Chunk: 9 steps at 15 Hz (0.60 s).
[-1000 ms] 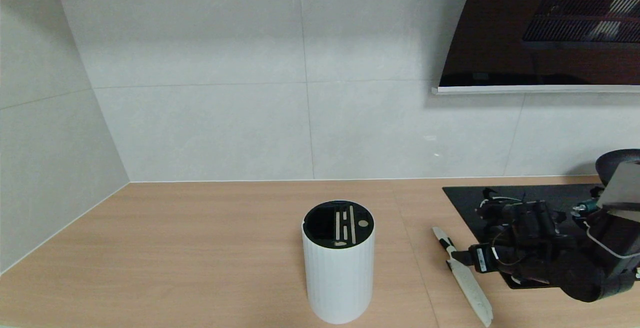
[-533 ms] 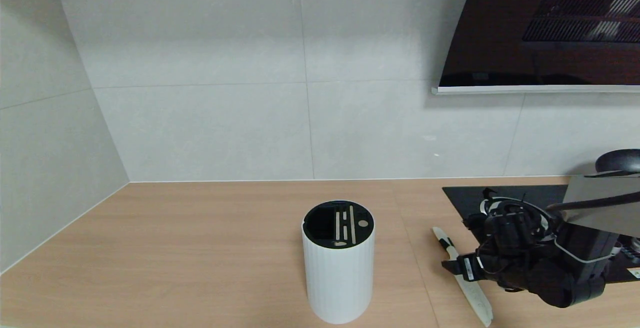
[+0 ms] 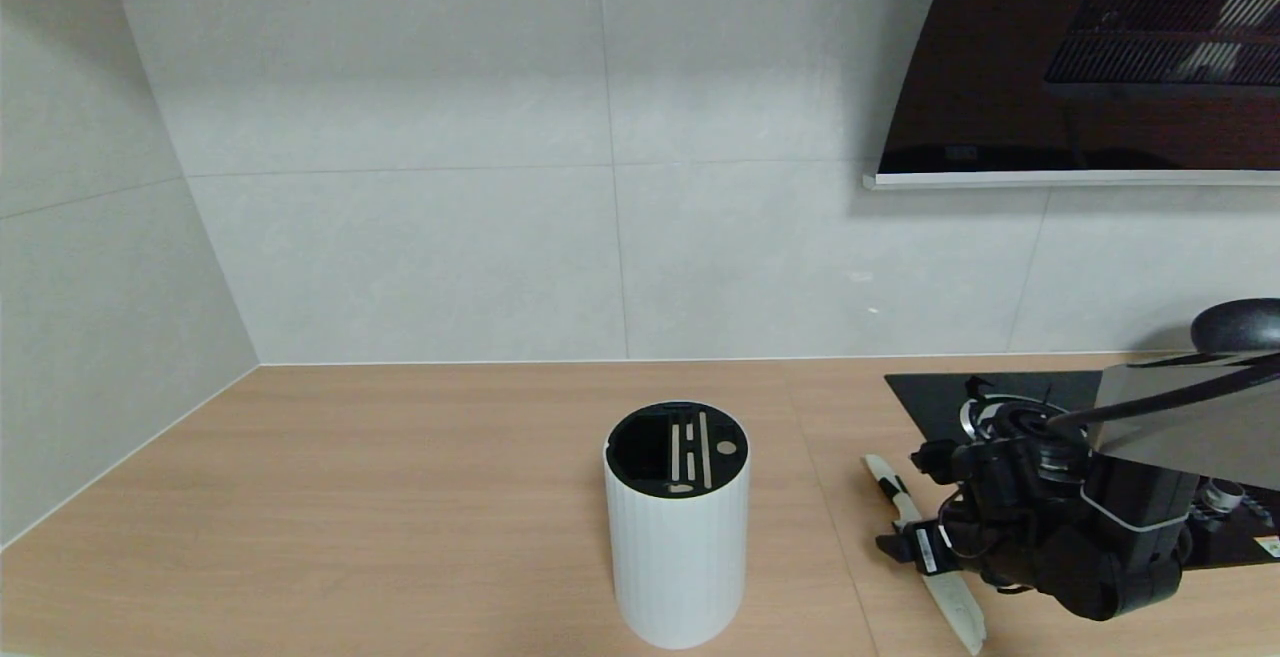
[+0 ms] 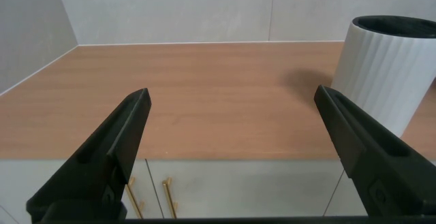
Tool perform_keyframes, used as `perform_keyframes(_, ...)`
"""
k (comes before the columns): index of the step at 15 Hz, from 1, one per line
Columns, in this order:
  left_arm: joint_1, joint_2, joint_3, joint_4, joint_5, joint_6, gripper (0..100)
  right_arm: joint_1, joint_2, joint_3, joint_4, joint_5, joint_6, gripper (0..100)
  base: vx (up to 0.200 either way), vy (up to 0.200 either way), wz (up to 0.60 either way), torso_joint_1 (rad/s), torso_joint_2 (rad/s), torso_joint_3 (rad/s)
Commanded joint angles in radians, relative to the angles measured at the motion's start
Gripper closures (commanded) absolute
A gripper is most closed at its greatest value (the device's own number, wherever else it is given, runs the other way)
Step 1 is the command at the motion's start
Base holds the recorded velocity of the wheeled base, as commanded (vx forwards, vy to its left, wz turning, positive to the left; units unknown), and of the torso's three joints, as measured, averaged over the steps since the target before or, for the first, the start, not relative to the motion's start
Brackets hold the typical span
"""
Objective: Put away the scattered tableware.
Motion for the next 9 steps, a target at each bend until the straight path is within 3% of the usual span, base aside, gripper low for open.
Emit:
perform_keyframes(1,0.000,0.000,0.000,0.000,0.000,0.000,0,0.001,0.013,-0.007,0.000,0.000,0.000,0,0.000,0.000,0.00,0.000,0.00,0.000)
perform_keyframes(9,0.000,0.000,0.000,0.000,0.000,0.000,0,-0.001,0.036,-0.028,-0.014,-0.002,0.003,0,0.000,0.000,0.00,0.000,0.00,0.000)
